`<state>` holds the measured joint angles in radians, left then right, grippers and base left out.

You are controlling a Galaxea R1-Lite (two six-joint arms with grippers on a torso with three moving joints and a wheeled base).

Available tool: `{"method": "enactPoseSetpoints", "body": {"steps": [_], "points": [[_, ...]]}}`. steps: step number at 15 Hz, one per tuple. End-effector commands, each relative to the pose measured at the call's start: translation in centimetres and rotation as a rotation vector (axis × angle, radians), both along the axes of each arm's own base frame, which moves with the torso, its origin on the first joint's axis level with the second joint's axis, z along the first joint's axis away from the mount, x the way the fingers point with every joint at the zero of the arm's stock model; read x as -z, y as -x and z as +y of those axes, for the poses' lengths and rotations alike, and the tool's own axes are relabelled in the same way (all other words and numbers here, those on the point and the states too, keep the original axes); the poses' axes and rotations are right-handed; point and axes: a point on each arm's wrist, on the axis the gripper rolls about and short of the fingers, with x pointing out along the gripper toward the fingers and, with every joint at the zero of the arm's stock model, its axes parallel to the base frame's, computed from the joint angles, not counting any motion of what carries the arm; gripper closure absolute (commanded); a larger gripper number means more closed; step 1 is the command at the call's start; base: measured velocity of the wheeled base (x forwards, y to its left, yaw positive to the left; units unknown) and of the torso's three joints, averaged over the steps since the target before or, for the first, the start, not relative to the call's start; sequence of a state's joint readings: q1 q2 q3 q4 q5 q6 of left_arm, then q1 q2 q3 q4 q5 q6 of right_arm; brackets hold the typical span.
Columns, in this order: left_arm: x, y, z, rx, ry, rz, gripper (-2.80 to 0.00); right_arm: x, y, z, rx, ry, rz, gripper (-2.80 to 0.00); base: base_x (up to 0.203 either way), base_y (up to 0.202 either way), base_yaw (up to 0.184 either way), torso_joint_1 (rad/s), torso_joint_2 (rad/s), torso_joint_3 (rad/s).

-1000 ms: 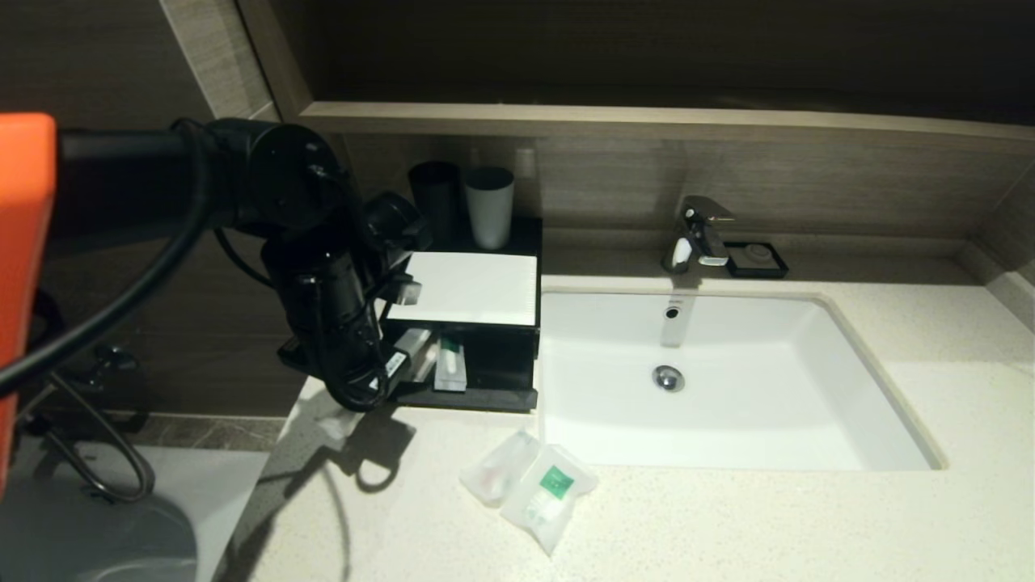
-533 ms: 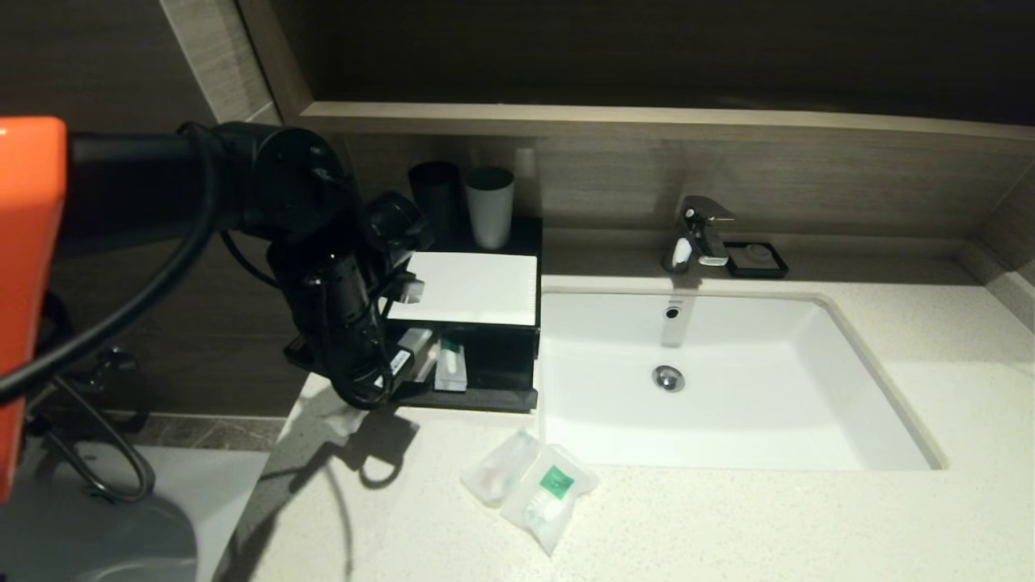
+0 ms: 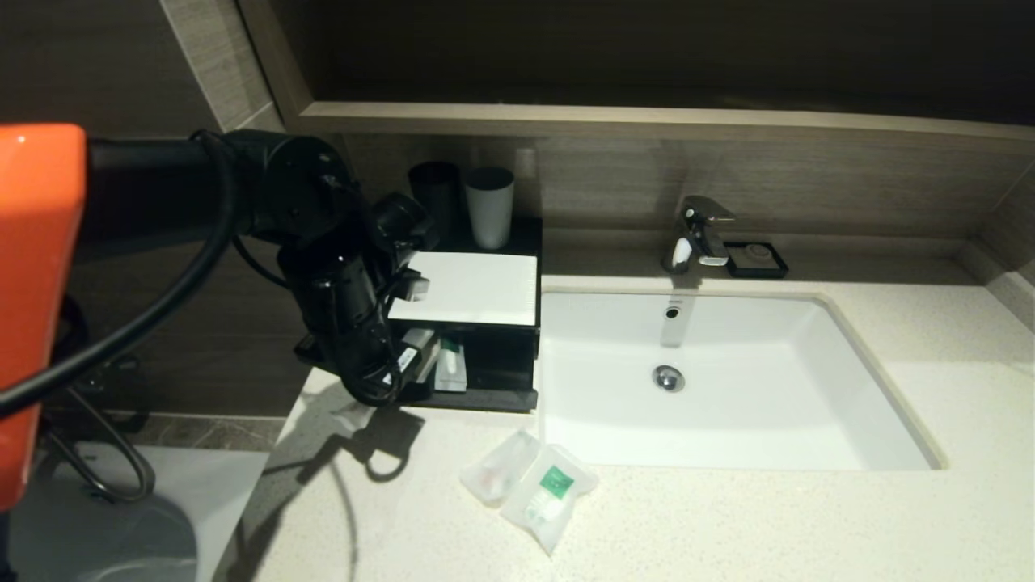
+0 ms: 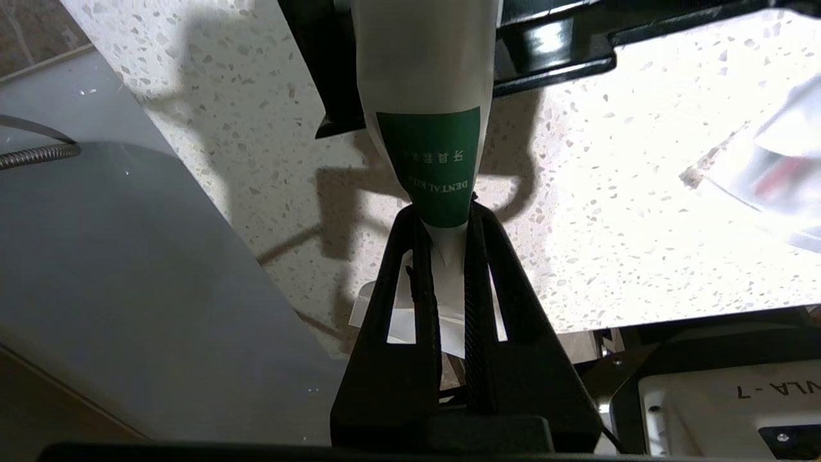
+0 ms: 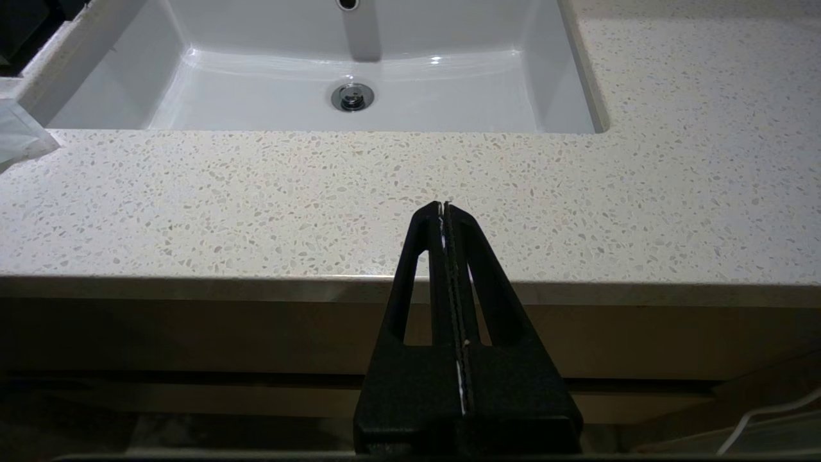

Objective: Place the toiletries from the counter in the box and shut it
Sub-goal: Place the bathroom toiletry into the drawer

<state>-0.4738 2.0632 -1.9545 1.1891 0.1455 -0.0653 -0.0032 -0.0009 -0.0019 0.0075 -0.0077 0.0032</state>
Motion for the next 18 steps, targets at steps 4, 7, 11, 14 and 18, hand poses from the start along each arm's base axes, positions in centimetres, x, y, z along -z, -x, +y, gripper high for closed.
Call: {"method": "enactPoseSetpoints", "body": {"steps": [4,7,11,14,18], "points": [[0.2,-0.3,-0.1,-0.001,0.000,-0.004,0.00,0.0,0.0,0.0,0.000,0.000,0.001,0.00,0.000,0.000,0.000,0.000,0.00,0.000],[0.3,-0.4,-0.2,0.001,0.003,-0.010,0.00,0.0,0.0,0.0,0.000,0.000,0.001,0.00,0.000,0.000,0.000,0.000,0.00,0.000],[0.5,-0.8,-0.3,-0.009,-0.019,-0.040,0.00,0.0,0.0,0.0,0.000,0.000,0.001,0.00,0.000,0.000,0.000,0.000,0.00,0.000],[0.8,-1.0,-0.4,-0.009,-0.020,-0.040,0.00,0.0,0.0,0.0,0.000,0.000,0.001,0.00,0.000,0.000,0.000,0.000,0.00,0.000],[0.9,-1.3,-0.6,-0.010,-0.011,-0.057,0.00,0.0,0.0,0.0,0.000,0.000,0.001,0.00,0.000,0.000,0.000,0.000,0.00,0.000]]}}
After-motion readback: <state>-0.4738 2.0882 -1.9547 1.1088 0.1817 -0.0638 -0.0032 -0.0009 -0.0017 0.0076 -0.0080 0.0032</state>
